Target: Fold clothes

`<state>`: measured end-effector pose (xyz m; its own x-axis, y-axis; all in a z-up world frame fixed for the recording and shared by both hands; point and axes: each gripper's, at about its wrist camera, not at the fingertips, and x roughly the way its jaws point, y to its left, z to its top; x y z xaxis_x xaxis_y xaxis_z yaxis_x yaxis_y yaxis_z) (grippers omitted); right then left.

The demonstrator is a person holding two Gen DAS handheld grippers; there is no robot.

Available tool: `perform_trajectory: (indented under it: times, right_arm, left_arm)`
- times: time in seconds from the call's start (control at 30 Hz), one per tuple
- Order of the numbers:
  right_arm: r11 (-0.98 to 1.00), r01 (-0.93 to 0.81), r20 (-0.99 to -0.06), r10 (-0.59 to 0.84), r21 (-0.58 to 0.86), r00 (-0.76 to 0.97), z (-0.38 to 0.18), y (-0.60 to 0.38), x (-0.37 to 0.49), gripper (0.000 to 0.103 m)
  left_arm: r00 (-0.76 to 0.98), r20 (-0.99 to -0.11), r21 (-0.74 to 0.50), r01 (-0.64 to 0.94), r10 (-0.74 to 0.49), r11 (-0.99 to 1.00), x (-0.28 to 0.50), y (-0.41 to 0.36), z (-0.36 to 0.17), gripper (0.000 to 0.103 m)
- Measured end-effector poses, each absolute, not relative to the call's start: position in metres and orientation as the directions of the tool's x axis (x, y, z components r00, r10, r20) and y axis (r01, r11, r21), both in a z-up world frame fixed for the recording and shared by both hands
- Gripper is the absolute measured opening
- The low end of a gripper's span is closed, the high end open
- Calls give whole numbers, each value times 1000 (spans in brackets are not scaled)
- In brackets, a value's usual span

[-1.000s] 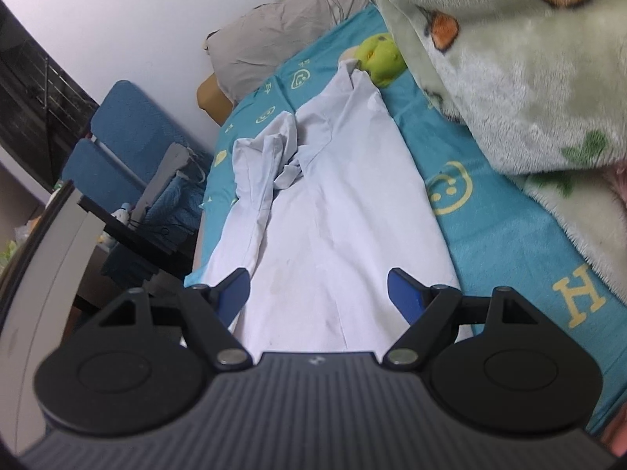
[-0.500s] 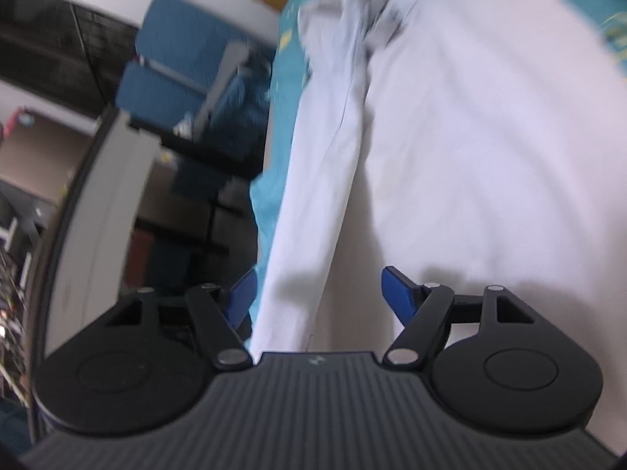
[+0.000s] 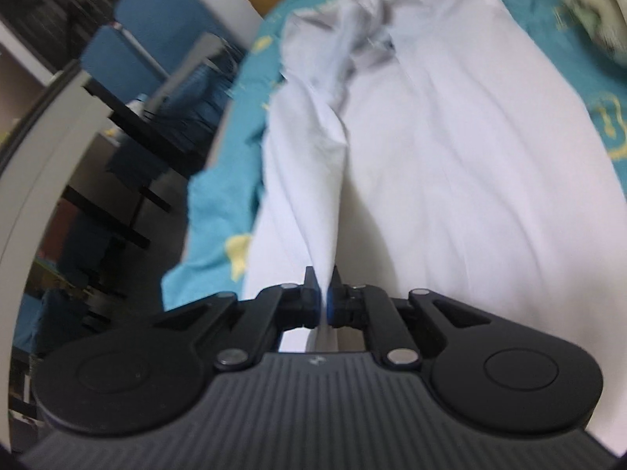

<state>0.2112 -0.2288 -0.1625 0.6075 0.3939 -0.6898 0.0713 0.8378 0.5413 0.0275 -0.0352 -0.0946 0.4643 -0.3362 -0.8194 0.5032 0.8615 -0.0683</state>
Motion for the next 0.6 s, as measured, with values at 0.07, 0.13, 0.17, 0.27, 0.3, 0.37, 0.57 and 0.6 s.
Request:
perform_trajectory:
  times: [0.07, 0.13, 0.17, 0.27, 0.3, 0.37, 0.57, 0.6]
  right_arm:
    - [831, 93, -700, 396, 549, 594, -166, -234, 210, 10]
    - [822, 99, -695, 402, 560, 597, -159, -241, 204, 18]
    - [820, 102, -692, 399, 563, 602, -154, -245, 199, 34]
    - [831, 116, -683, 358, 544, 636, -133, -260, 170, 72]
    - [835, 121, -681, 344, 536, 647, -126, -264, 161, 72]
    - [856, 149, -697, 288, 495, 657, -116, -275, 140, 71]
    - [796, 418, -795, 128, 439, 592, -125, -321, 96, 72]
    - [757, 471, -809, 126, 452, 574, -132, -330, 93, 72]
  left_arm:
    - [463, -819, -81, 489, -338, 868, 29, -30, -96, 17]
    - [472, -809, -109, 465, -350, 879, 30, -21, -92, 41]
    - [469, -804, -136, 454, -366, 881, 30, -15, -90, 51]
    - [457, -789, -233, 395, -410, 889, 37, 7, -88, 57]
    - [461, -784, -259, 365, -415, 894, 41, 14, -88, 58]
    - [469, -775, -307, 305, -423, 901, 52, 25, -89, 70]
    - [437, -785, -429, 126, -438, 894, 90, 49, -107, 75]
    - [437, -790, -434, 96, -430, 896, 95, 52, -111, 75]
